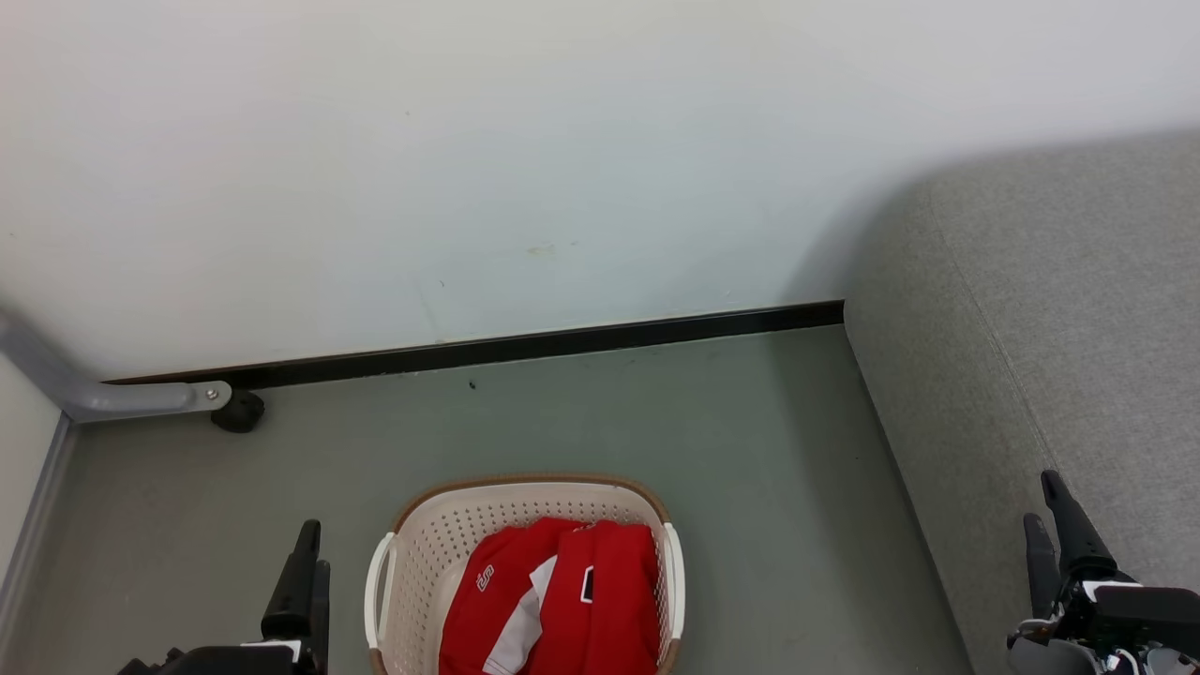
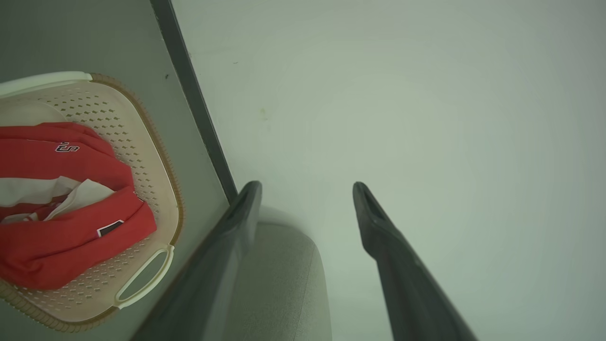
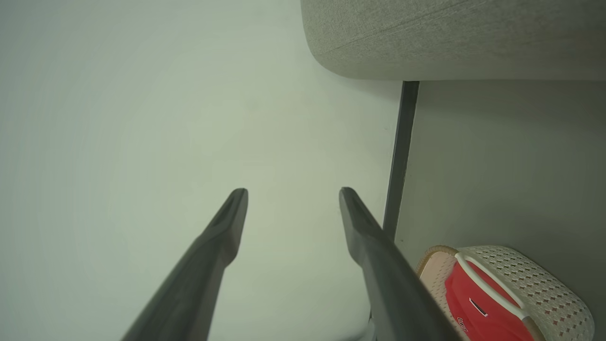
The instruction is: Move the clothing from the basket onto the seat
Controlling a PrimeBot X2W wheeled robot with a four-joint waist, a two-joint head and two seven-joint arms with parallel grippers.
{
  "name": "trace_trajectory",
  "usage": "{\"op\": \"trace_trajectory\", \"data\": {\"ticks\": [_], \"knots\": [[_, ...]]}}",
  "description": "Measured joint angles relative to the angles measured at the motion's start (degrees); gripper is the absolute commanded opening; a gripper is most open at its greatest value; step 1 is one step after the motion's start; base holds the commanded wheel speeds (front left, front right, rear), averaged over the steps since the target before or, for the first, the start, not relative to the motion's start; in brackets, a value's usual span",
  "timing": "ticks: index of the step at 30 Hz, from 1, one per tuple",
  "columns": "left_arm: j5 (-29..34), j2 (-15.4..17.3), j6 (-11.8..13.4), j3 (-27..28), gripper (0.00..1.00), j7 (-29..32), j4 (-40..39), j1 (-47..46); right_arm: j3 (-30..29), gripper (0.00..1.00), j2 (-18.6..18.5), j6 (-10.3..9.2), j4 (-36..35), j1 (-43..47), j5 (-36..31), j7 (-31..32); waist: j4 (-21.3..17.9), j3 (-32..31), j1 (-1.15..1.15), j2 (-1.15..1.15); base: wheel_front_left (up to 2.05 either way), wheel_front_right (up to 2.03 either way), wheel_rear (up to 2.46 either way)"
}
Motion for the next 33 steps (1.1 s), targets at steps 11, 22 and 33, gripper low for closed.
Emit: {"op": "trace_trajectory", "data": {"ticks": [11,22,33], "knots": [[3.4,0.4,0.0,-2.3,1.00,-2.6,1.8,-2.6,2.5,1.00,-1.6,0.00,0.5,-2.4,-3.9,-1.4,0.1,0.1,0.00,0.00,0.00,0.00,0.00],[10.7,2.2,0.0,-6.6,1.00,-5.5,4.5,-5.7,8.2,1.00,-5.1,0.01,1.6,-5.3,-11.3,-3.5,0.3,0.2,-0.01,0.00,0.00,0.00,0.00],[19.6,3.5,1.1,-10.0,1.00,-7.6,7.8,-8.4,14.8,1.00,-8.4,0.02,3.7,-8.0,-19.4,-6.5,0.4,0.3,-0.01,0.00,0.00,0.00,0.00]]}}
